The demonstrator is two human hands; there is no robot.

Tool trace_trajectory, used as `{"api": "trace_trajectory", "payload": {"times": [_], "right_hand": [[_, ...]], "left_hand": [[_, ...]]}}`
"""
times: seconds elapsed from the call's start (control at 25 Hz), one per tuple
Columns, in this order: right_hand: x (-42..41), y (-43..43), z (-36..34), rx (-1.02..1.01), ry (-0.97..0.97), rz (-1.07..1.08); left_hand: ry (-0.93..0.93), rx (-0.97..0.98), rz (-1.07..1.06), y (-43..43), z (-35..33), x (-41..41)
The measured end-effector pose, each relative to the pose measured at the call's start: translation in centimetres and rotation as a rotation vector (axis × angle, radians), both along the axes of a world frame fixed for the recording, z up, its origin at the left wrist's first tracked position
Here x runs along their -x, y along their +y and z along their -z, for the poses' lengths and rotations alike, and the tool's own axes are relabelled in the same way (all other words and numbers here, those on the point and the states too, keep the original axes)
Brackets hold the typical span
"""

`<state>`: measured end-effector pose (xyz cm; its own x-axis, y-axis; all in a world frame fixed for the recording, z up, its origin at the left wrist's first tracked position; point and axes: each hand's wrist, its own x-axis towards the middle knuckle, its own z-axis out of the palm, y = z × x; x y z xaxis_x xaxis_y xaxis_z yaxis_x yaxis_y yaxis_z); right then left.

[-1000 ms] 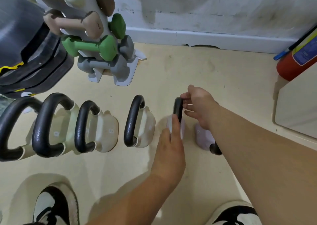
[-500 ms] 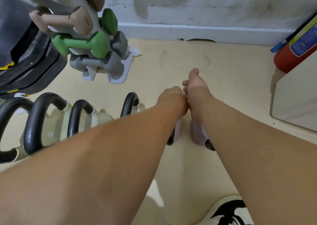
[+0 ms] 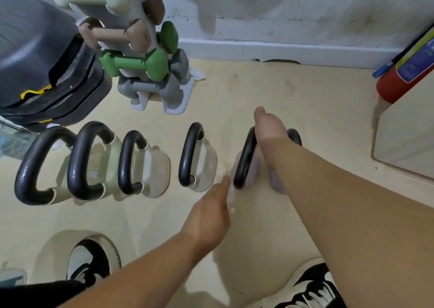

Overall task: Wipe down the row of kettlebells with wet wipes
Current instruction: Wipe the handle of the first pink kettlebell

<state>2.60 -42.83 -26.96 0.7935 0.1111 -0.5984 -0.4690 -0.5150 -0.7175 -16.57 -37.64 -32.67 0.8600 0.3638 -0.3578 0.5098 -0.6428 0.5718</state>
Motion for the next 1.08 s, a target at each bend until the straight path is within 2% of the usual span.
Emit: {"api": "trace_trajectory", "payload": {"times": [0.08,0.12,0.16,0.24,0.32,0.36,0.4,0.48,0.64,0.72,0.8,0.84,0.92,1.0,1.08], "right_hand": [[0.1,-0.2,-1.0,-0.091,-0.169,-0.048],[0.1,-0.1,-1.4,-0.2,-0.206,-0.023],[0.2,0.0,-2.2,-0.316,-0.158,-0.024],[0.5,-0.3,-3.4,-0.491,0.078,-0.142],[1.1,-1.1,-4.5,-0.578,0.371,-0.299],[1.3,-1.6,-4.7,-0.638,0.463,-0.37],[1.3,-2.1,-4.6,-0.664,0.51,-0.37],[1.9,-3.1,-4.6,-0.645,0.54,-0.378],[3.0,-3.3,-3.8,-0.532,0.421,-0.335],[2.9,-2.7,-3.5,-0.464,0.258,-0.096],[2.1,-2.6,-3.6,-0.3,-0.033,0.18],[1.8,-2.7,-3.6,-0.204,-0.194,0.245],[2.1,-2.4,-3.1,-0.036,-0.437,0.191],[3.2,-1.5,-1.0,0.121,-0.503,-0.008],[5.1,-0.5,2.4,0.282,-0.438,-0.282]], "left_hand": [[-0.106,0.038,-0.133,1.0,-3.3,-0.8],[-0.156,0.174,-0.275,1.4,-5.1,-2.1],[-0.21,0.341,-0.412,1.8,-6.6,-3.6],[-0.225,0.683,-0.578,2.0,-9.9,-6.0],[-0.254,0.998,-0.657,2.2,-11.5,-7.0],[-0.262,1.093,-0.679,2.2,-12.0,-7.0],[-0.27,1.102,-0.658,2.2,-12.3,-7.0],[-0.298,0.996,-0.604,2.4,-12.1,-7.0],[-0.221,1.007,-0.622,2.4,-12.0,-7.4],[-0.143,0.966,-0.644,2.1,-11.7,-7.5],[-0.083,0.827,-0.632,1.8,-11.1,-7.4],[-0.074,0.75,-0.636,1.8,-10.7,-7.2],[-0.089,0.679,-0.656,1.7,-10.0,-6.6],[-0.083,0.698,-0.63,1.5,-9.3,-6.2],[-0.064,0.711,-0.593,1.2,-8.3,-5.9]]}}
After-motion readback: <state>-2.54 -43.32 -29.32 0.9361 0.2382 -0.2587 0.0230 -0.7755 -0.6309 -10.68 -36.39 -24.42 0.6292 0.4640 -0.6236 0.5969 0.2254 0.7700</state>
